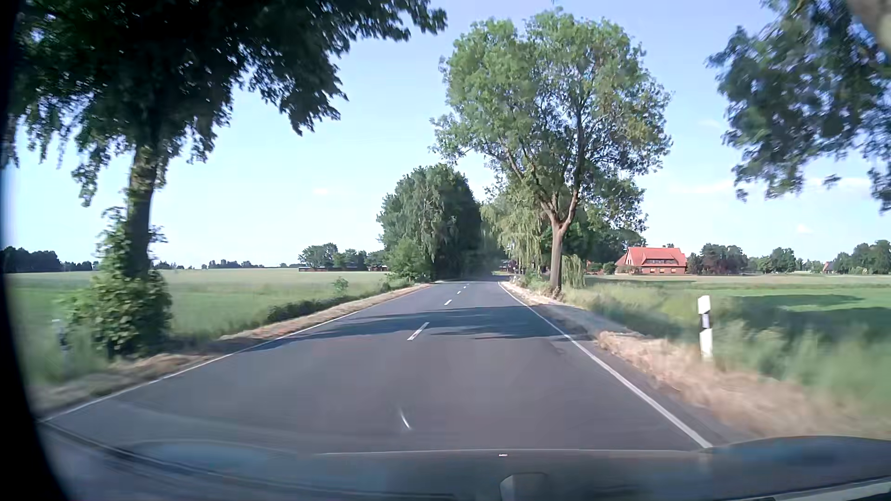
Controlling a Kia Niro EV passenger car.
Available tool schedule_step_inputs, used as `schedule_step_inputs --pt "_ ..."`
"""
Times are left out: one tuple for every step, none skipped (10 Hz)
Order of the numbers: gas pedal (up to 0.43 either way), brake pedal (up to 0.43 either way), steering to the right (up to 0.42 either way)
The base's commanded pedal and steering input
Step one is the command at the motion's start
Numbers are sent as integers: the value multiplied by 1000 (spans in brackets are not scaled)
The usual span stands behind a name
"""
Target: Follow the waypoints while adhering to traffic rules and regulations
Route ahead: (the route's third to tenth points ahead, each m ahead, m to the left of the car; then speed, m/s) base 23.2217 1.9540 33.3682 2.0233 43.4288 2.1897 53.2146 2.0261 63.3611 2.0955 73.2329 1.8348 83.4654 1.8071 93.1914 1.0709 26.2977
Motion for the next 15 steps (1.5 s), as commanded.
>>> schedule_step_inputs --pt "531 6 -2" --pt "531 6 -2" --pt "531 6 -1" --pt "531 6 -1" --pt "531 6 1" --pt "531 6 2" --pt "531 6 2" --pt "531 6 3" --pt "531 6 4" --pt "520 6 4" --pt "520 6 5" --pt "520 6 5" --pt "520 6 5" --pt "520 6 5" --pt "520 6 5"
